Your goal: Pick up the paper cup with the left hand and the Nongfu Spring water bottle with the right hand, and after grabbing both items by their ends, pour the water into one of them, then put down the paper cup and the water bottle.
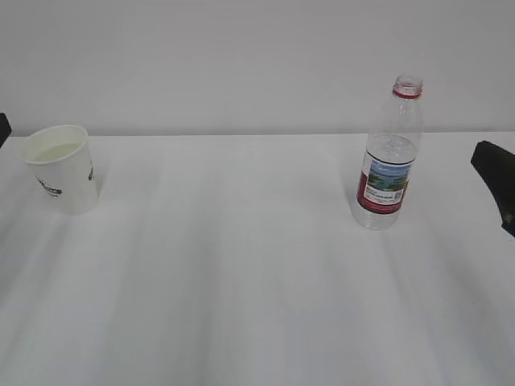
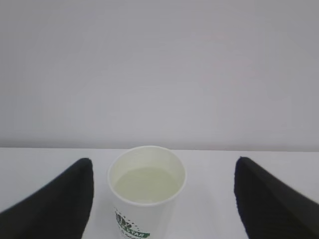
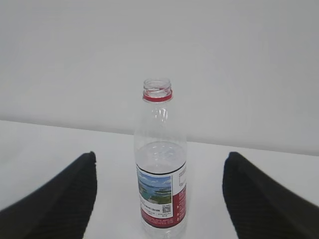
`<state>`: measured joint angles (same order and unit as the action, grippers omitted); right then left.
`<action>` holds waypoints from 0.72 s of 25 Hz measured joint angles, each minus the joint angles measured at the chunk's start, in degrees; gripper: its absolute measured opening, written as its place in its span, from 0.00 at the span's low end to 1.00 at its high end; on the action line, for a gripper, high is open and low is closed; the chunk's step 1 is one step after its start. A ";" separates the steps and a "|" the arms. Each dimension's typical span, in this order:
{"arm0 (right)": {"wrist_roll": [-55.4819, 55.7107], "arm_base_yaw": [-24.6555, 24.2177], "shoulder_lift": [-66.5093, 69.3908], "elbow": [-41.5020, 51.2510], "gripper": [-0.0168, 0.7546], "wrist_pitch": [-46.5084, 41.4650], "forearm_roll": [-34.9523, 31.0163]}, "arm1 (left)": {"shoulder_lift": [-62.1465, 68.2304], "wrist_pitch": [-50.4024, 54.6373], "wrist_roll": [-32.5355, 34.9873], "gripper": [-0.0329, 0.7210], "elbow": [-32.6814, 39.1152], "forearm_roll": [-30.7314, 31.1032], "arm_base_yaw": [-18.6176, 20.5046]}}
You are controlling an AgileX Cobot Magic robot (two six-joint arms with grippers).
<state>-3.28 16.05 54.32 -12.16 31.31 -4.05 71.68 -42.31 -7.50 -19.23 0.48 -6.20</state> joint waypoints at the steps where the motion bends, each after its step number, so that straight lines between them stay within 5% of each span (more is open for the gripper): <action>1: 0.00 0.00 -1.15 -0.65 0.79 -1.73 -0.03 | -1.05 1.02 0.00 0.89 0.00 0.39 0.00; 18: -0.37 0.00 -17.25 -4.57 0.79 -20.21 -0.24 | -27.81 25.40 0.10 0.87 0.31 1.74 0.00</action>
<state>-3.65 16.05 37.07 -16.74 11.10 -4.29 43.86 -16.90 -7.40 -18.93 2.22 -6.20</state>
